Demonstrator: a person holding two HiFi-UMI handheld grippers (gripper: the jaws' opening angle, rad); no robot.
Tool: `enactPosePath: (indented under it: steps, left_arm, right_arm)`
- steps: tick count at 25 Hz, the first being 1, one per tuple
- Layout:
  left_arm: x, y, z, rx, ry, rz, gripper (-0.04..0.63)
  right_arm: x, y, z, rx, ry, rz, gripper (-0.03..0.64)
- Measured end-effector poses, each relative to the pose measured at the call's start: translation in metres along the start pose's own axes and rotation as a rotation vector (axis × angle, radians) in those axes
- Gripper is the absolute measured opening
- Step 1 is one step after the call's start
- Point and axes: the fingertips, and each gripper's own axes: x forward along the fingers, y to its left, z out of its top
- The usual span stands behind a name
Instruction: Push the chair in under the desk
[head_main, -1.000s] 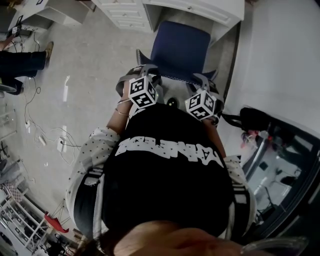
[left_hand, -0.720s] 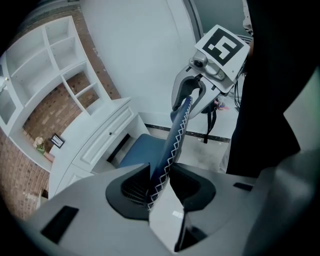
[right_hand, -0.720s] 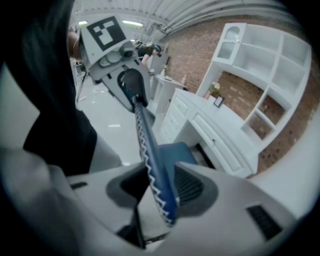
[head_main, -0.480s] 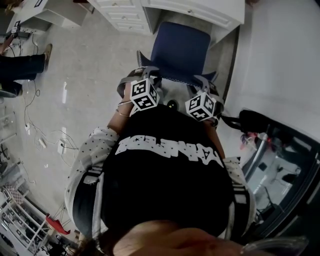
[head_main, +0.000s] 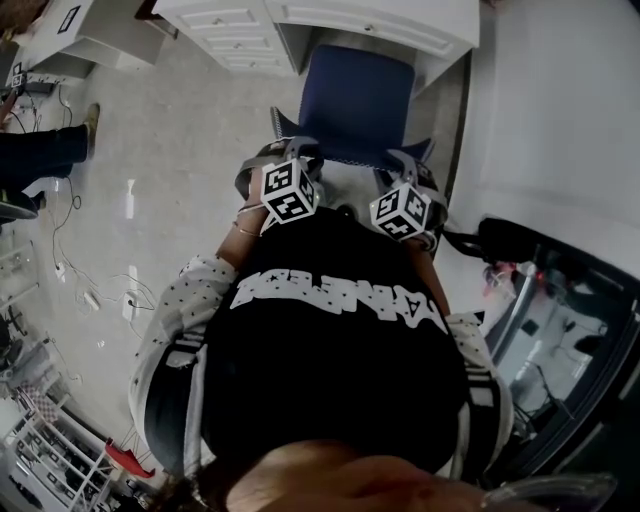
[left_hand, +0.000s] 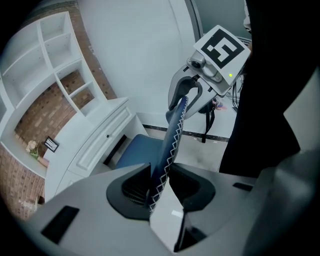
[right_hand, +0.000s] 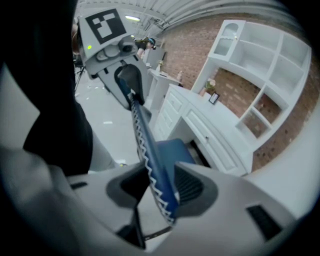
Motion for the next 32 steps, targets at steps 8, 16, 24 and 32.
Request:
enactPosePath:
  steps: [8, 16, 24, 32]
  left_arm:
    - [0.002, 0.010, -0.002, 0.007, 0.001, -0.018, 0.141]
    - [0.006, 0.020, -0.002, 0.025, -0.018, -0.049, 0.138]
    - [0.009, 0.033, -0.004, 0.035, -0.030, -0.058, 0.138]
    - [0.010, 0.045, -0.006, 0.042, -0.046, -0.062, 0.138]
  right_arm:
    - [0.007, -0.006, 0.006, 0.016, 0.011, -0.014, 0.172]
    - [0.014, -0.014, 0.010, 0.038, 0.036, -0.032, 0.176]
    - [0.023, -0.021, 0.016, 0.045, 0.052, -0.039, 0.178]
    - [0.030, -0.027, 0.023, 0.056, 0.059, -0.047, 0.179]
